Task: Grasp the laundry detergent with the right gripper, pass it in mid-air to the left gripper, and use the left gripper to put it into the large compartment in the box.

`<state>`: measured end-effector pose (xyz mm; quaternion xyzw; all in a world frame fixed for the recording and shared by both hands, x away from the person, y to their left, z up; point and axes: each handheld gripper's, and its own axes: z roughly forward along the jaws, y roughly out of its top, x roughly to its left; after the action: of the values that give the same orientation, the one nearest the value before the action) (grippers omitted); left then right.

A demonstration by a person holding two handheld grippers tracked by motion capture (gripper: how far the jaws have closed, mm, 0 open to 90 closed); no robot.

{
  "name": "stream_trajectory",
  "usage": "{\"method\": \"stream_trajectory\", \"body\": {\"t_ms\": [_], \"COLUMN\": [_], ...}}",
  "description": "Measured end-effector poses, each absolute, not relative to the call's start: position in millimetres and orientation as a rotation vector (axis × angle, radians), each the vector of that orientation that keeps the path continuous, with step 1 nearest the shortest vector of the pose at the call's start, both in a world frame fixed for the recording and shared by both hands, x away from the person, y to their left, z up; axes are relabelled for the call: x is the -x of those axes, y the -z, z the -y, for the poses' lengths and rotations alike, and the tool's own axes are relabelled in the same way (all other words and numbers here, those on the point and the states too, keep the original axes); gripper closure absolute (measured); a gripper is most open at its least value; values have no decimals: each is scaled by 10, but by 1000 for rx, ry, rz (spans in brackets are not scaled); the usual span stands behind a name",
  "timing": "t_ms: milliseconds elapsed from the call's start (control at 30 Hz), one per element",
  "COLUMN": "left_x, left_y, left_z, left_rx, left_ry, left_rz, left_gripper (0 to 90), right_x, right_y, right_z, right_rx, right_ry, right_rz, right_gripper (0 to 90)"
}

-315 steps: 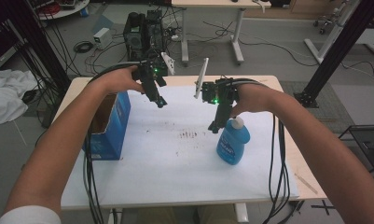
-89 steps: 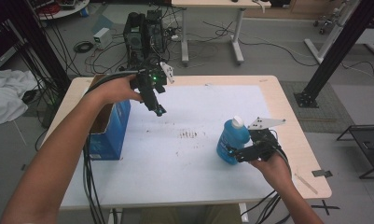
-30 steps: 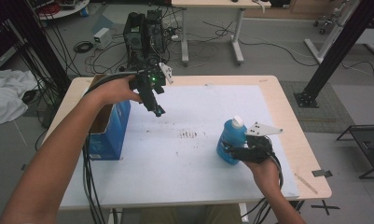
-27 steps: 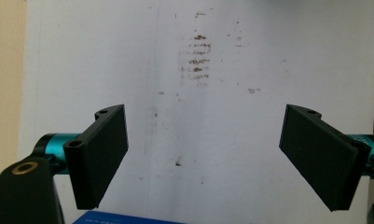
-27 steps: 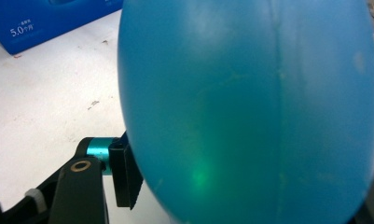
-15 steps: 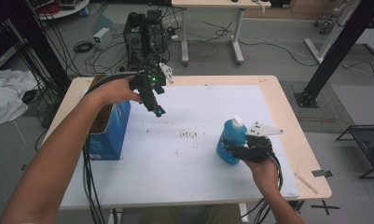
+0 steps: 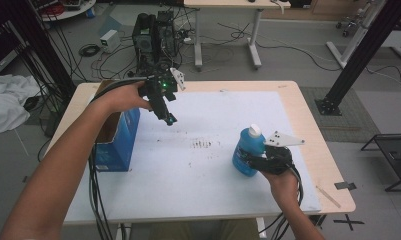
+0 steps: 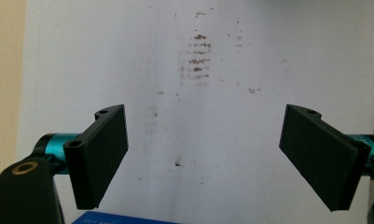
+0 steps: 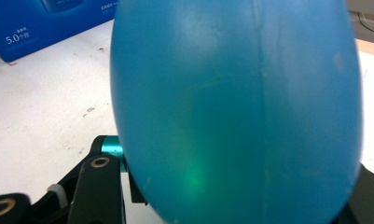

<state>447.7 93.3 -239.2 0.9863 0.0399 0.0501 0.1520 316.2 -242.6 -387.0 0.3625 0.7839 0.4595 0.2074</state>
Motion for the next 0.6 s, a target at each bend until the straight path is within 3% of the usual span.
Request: {"method": "stream_trajectory", "body": {"t_ms": [600], "left_x": [-4309], "left_y": [2273], "left_z": [-893], "left_rx": [-2813], "left_ry": [-140], "left_rz": [-88], "left_gripper": [154], "right_x": [-3172], "right_y": [3516], "right_z": [2502], "right_rx": [-862], "right_ry": [-1331], "right_rz": [-2274], "right_gripper": [432]}}
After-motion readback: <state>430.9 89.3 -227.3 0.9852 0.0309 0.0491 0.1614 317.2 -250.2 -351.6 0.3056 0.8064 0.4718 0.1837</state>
